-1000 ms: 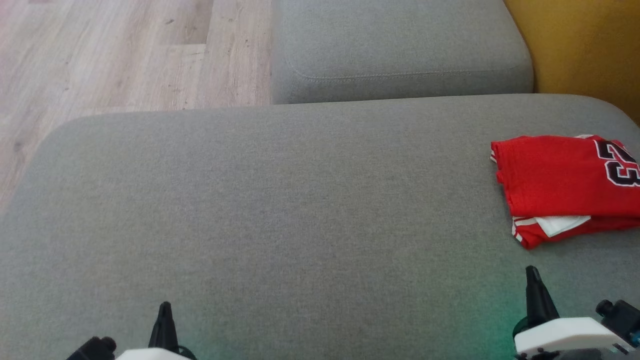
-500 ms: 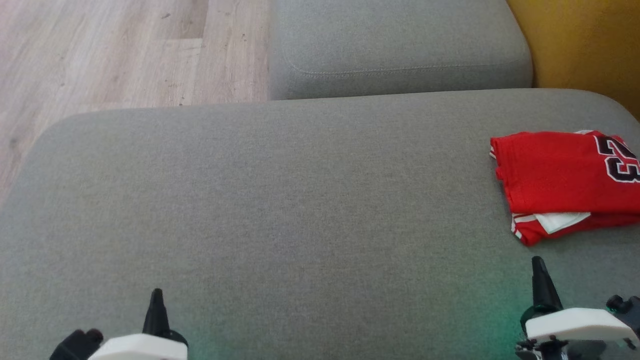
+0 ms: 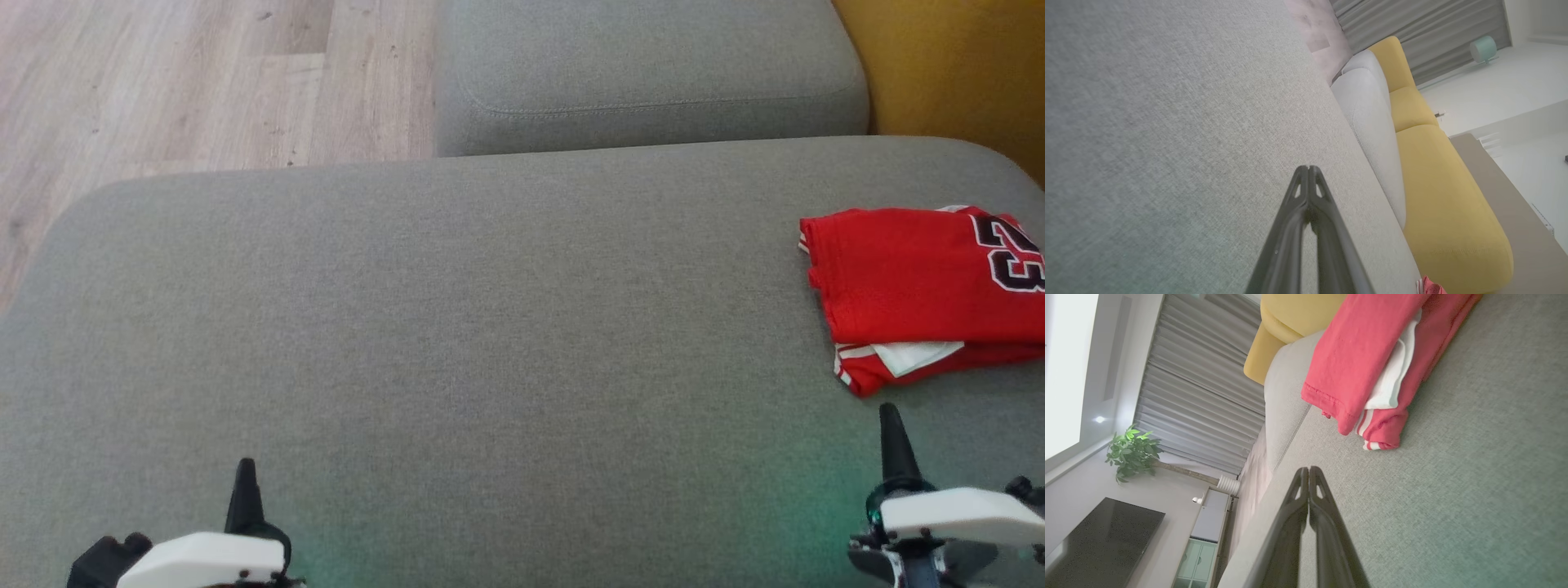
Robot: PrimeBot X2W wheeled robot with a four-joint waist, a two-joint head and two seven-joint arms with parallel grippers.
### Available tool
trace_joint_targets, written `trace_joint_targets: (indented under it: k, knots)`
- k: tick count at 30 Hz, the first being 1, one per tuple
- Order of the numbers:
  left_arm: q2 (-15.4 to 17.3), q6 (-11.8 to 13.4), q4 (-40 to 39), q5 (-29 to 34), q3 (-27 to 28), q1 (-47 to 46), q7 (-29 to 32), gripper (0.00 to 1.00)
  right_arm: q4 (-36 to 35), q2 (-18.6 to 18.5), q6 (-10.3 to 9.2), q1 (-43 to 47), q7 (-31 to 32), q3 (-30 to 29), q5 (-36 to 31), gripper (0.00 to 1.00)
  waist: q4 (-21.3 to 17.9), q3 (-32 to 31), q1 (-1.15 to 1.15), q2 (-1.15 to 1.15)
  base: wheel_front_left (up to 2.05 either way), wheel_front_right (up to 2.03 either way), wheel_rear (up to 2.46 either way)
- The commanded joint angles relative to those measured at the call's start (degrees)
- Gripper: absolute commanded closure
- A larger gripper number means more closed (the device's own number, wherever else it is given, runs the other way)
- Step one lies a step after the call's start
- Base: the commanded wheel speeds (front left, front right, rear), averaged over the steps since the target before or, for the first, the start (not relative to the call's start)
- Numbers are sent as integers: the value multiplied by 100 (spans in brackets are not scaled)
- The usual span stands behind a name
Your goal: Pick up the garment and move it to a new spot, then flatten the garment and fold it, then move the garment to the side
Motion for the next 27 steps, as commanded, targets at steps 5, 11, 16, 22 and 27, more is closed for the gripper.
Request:
trace_joint_targets:
  k: [5, 11, 16, 22, 27]
  knots:
    - [-24, -128, -189, -341, 348, -400, 108, 100, -253, -31, 14, -424, 96, 18, 486, 100, -13, 32, 0, 0, 0, 0, 0]
    - [-67, -199, -192, -572, 480, -455, 189, 100, -273, -33, 15, -478, 160, -13, 817, 100, -23, 59, 0, 0, 0, 0, 0]
    - [-110, -271, -195, -805, 612, -511, 270, 100, -293, -35, 16, -532, 224, -45, 1149, 100, -34, 85, -1, 0, 0, 0, 0]
    - [-171, -371, -200, -1130, 797, -589, 384, 100, -320, -37, 17, -607, 314, -89, 1615, 100, -48, 123, -1, 0, 0, 0, 0]
    - [-215, -443, -203, -1362, 929, -644, 466, 100, -340, -39, 17, -661, 379, -121, 1947, 100, -59, 150, -1, 0, 0, 0, 0]
